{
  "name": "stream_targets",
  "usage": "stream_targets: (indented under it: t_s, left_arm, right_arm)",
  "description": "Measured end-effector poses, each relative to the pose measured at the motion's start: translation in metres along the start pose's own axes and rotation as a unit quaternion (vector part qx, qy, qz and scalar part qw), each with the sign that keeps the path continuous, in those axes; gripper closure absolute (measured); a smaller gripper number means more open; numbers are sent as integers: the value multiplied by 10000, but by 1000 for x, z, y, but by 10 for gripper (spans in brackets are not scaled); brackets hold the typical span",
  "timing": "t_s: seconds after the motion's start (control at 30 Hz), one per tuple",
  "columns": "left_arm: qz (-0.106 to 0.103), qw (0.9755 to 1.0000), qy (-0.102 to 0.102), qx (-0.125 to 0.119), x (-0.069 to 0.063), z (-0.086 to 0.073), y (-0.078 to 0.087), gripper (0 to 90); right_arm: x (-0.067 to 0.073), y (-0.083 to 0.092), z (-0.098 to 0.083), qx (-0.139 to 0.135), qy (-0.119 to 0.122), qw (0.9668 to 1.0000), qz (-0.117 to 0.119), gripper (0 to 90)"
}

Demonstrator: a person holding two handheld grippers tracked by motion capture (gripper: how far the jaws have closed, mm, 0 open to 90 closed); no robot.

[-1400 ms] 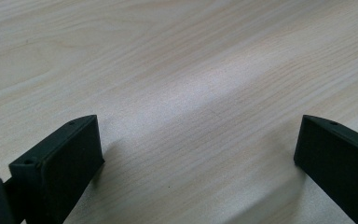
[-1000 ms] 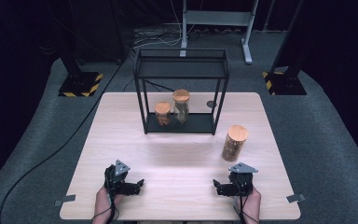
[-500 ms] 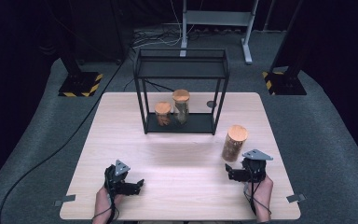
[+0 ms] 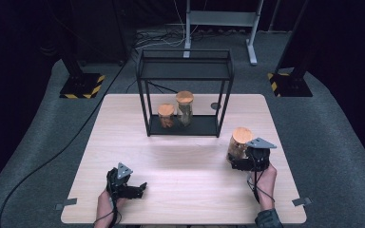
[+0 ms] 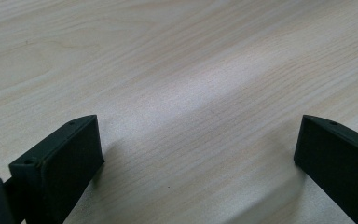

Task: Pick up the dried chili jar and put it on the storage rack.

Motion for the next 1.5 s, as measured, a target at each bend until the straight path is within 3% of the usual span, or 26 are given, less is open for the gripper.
stream_targets:
  t_s: [0.83, 1.1, 1.5]
  left_arm:
    - [-5, 10000, 3, 2, 0, 0, 0, 3]
    - [-6, 10000, 6, 3, 0, 0, 0, 3]
    - [-10, 10000, 0, 6, 0, 0, 0, 3]
  right_arm:
    - [-5, -11, 23, -557, -136, 9984, -4, 4]
    - [-7, -9, 20, -695, -226, 9972, 139, 228]
    - [-3, -8, 18, -812, -225, 9964, -15, 243]
Point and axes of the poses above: each handheld gripper's, and its own axes: y roughly backward along the jaws, z roughly out of its top, x roughly to its left, the point moved 3 cm from there along -y, roughly forward along the jaws, and after that the axes turned 3 degrees about -z, right-handed, at the moved point
